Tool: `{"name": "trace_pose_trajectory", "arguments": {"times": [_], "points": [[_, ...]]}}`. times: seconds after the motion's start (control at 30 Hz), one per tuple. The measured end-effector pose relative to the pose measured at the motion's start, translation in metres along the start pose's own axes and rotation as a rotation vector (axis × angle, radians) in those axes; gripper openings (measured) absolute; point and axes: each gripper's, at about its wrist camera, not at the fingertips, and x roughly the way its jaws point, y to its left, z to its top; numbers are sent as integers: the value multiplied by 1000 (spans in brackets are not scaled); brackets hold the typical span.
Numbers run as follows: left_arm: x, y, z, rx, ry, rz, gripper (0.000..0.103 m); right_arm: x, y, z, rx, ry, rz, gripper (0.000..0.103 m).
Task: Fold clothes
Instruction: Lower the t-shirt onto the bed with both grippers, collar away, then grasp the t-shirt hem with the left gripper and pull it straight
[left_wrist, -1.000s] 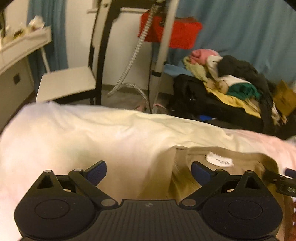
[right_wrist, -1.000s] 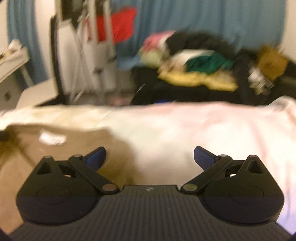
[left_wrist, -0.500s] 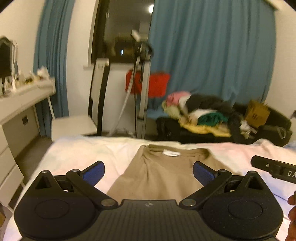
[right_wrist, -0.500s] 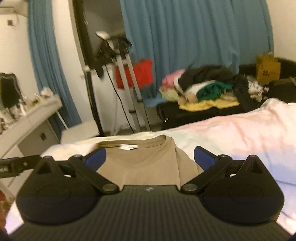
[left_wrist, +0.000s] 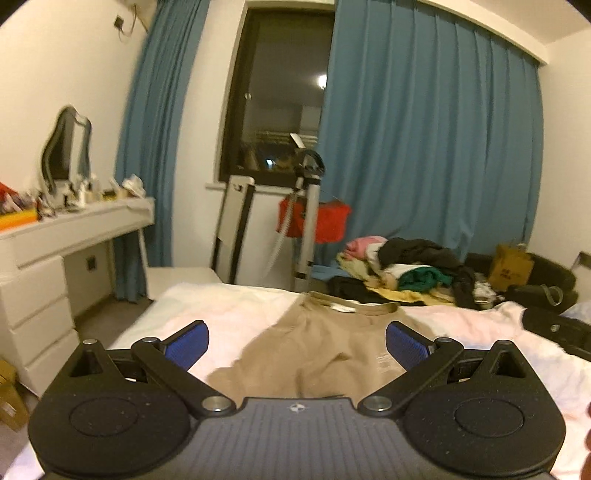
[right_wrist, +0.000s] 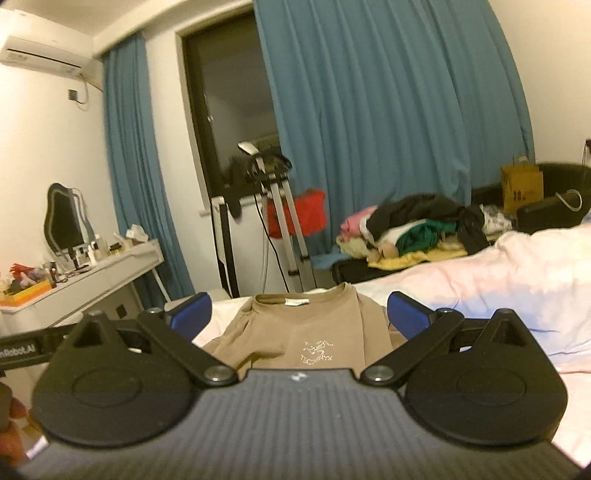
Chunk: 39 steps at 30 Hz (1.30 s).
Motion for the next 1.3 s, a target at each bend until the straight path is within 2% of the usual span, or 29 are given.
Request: {"name": "trace_pose_trajectory", "arguments": {"times": [0.13, 0.2, 0.4, 0.5, 0.63, 0.83, 1.03, 1.07, 1.13, 1.17, 1.2, 1.27, 1.3], "points": [[-3, 7, -28, -3, 6, 39, 103, 4, -6, -26, 3, 15, 16, 103], [2, 12, -41, -18, 33, 50, 103, 9, -6, -33, 17, 39, 31, 103], [42, 27, -63, -69, 155, 53, 102, 15, -4, -36, 20, 35, 68, 103], [72, 44, -65, -160, 234, 38, 99, 21, -7, -40, 36, 68, 63, 103], [115, 73, -62, -305, 323, 35, 98, 36, -22, -43, 126, 114, 36, 103], [185, 97, -65, -420, 338, 91, 96, 63, -44, -48, 240, 150, -6, 103], [231, 122, -79, -546, 329, 98, 73, 92, -63, -62, 325, 189, -30, 103], [239, 122, -79, -547, 329, 91, 65, 97, -66, -65, 331, 198, -33, 103], [254, 112, -72, -470, 338, 59, 56, 106, -70, -71, 342, 214, -41, 103], [260, 113, -64, -434, 341, 67, 45, 108, -71, -75, 343, 216, -50, 103], [267, 113, -57, -399, 345, 75, 28, 109, -71, -82, 339, 223, -65, 103], [280, 114, -42, -329, 352, 91, 9, 113, -68, -92, 326, 254, -80, 103], [286, 115, -34, -293, 356, 99, 8, 116, -65, -96, 322, 271, -78, 103]]}}
